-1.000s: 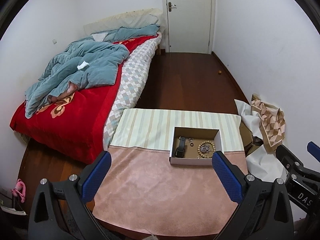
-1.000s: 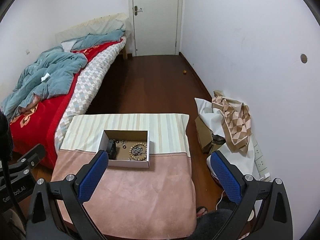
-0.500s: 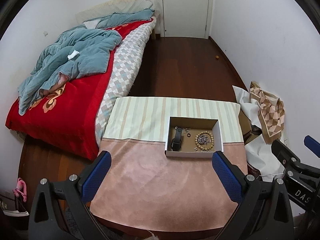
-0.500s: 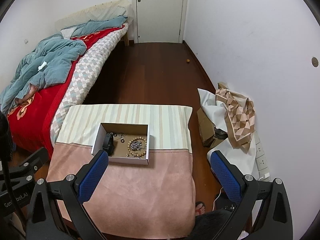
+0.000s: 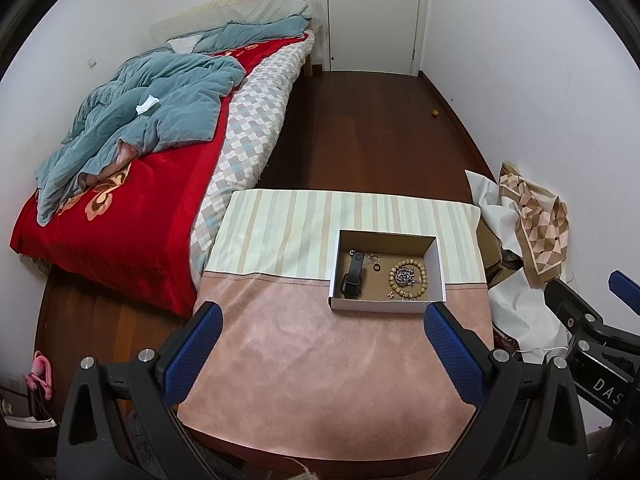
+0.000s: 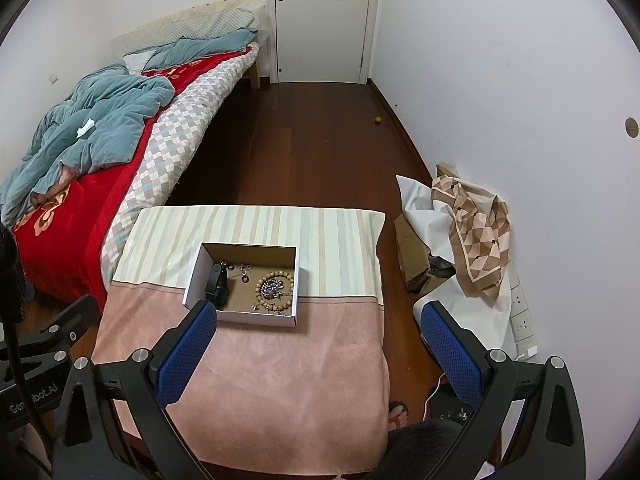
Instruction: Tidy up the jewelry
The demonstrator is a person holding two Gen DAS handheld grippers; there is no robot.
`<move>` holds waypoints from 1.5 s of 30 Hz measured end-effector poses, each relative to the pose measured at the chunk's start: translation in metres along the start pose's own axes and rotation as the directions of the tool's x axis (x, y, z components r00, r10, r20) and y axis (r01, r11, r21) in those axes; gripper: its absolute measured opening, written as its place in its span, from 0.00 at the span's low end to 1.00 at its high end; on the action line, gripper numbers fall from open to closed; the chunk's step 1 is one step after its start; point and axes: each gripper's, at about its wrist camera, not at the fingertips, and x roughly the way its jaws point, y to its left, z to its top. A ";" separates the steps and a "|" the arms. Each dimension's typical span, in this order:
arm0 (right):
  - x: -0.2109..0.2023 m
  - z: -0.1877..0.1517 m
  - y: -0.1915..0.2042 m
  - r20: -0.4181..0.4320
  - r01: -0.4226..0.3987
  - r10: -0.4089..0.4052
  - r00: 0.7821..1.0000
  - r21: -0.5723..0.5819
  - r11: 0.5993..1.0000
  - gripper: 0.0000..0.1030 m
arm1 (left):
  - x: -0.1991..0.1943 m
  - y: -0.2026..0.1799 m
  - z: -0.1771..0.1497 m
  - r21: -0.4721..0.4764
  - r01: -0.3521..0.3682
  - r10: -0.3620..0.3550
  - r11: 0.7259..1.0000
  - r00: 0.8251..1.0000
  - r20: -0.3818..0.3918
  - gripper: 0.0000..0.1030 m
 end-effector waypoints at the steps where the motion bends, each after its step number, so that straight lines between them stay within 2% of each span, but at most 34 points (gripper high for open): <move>1: 0.000 0.000 0.000 0.000 0.000 0.000 1.000 0.000 1.000 1.00 | 0.000 0.000 0.000 0.001 -0.001 0.001 1.000 1.000 0.000 1.00; 45: -0.010 -0.008 -0.004 0.004 -0.006 0.006 1.000 0.003 1.000 1.00 | -0.011 -0.005 0.000 -0.005 -0.011 0.011 1.000 1.000 0.024 1.00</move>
